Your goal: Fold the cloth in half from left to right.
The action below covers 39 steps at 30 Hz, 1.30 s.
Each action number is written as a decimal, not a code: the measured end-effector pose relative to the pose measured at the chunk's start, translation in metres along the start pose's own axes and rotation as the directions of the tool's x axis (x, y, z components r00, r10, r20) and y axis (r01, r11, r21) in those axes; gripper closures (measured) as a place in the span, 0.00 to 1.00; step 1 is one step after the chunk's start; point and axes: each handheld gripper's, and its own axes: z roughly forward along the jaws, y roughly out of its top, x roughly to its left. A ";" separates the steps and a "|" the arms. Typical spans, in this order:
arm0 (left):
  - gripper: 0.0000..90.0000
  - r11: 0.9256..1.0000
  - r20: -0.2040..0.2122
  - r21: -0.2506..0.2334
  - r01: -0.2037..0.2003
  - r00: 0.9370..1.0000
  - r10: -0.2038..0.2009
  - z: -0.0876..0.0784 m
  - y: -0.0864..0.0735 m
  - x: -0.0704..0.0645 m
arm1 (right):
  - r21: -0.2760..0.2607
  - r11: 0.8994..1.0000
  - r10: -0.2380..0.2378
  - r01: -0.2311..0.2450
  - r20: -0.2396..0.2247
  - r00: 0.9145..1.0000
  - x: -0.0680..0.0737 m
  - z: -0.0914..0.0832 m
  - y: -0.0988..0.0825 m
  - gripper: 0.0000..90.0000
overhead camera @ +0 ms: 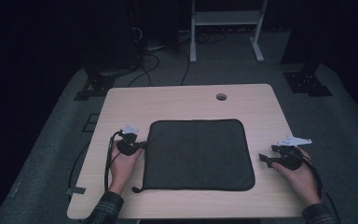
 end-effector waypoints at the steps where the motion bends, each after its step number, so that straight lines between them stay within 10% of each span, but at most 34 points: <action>1: 0.99 1.000 -0.008 -0.004 0.004 1.000 -0.004 -0.003 0.000 0.003 | 0.000 1.000 0.000 0.000 0.000 1.000 0.000 0.000 0.000 0.30; 15: 0.99 0.992 -0.036 -0.064 0.113 0.993 -0.115 -0.035 -0.008 0.040 | 0.000 1.000 -0.003 0.003 0.001 1.000 0.000 0.000 0.000 0.30; 28: 0.99 0.985 0.098 -0.125 0.115 0.990 -0.103 -0.036 0.007 0.017 | 0.000 1.000 -0.008 0.008 0.003 1.000 0.000 0.000 0.000 0.30; 39: 0.99 0.987 0.222 -0.142 0.075 0.974 -0.043 -0.020 0.025 -0.011 | 0.000 1.000 -0.009 0.009 0.003 1.000 0.000 0.000 0.000 0.30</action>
